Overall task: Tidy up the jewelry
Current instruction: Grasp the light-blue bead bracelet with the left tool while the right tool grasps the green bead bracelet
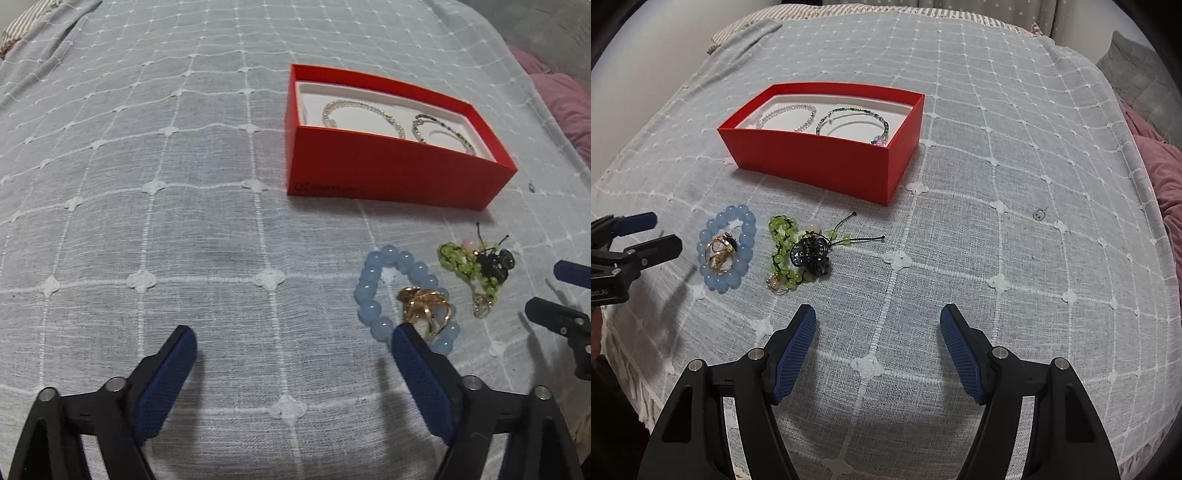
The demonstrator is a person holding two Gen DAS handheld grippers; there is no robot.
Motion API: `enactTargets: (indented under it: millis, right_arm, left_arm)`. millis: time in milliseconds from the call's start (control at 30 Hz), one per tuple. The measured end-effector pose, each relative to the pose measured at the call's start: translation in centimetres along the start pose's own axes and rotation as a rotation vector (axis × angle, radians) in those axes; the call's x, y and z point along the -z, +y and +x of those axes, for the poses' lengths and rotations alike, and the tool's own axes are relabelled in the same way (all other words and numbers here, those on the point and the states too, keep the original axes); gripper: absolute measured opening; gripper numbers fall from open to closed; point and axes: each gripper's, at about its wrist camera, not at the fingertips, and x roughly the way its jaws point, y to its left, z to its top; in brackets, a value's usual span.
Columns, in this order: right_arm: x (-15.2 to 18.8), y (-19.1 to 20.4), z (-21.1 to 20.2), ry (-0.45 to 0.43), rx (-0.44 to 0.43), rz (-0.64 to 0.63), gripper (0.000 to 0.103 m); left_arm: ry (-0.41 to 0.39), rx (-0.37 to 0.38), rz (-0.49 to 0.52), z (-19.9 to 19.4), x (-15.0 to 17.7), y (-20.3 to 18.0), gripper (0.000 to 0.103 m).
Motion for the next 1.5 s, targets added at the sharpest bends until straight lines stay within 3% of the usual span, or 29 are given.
enactTargets:
  millis: [400, 733, 833, 900, 967, 1033, 1500]
  right_arm:
    - [-0.2, 0.6, 0.4, 0.011, -0.01, -0.004, 0.073]
    - [-0.6, 2.1, -0.2, -0.014, -0.09, -0.02, 0.072]
    - [-0.6, 2.7, -0.3, -0.005, -0.137, -0.025, 0.068]
    - [-0.6, 3.2, -0.1, 0.005, -0.162, -0.033, 0.053]
    - [-0.6, 3.7, 0.2, 0.014, -0.179, -0.046, 0.027]
    - [-0.7, 4.1, 0.4, 0.012, -0.186, -0.055, 0.019]
    - [-2.6, 4.9, 2.2, -0.021, -0.15, -0.051, 0.018]
  left_arm:
    - [0.009, 0.008, 0.069, 1.2, -0.6, -2.7, 0.046]
    - [0.001, -0.055, 0.141, 1.9, -0.8, -3.9, 0.011]
    - [0.005, -0.05, 0.126, 1.7, -1.0, -3.5, 0.009]
    - [0.005, -0.052, 0.123, 1.5, -0.9, -3.3, 0.009]
    - [0.003, -0.058, 0.126, 1.4, -0.8, -3.1, 0.009]
    - [0.002, -0.059, 0.123, 1.3, -0.6, -3.0, 0.009]
    - [0.002, -0.063, 0.106, 1.3, -0.6, -2.6, 0.009]
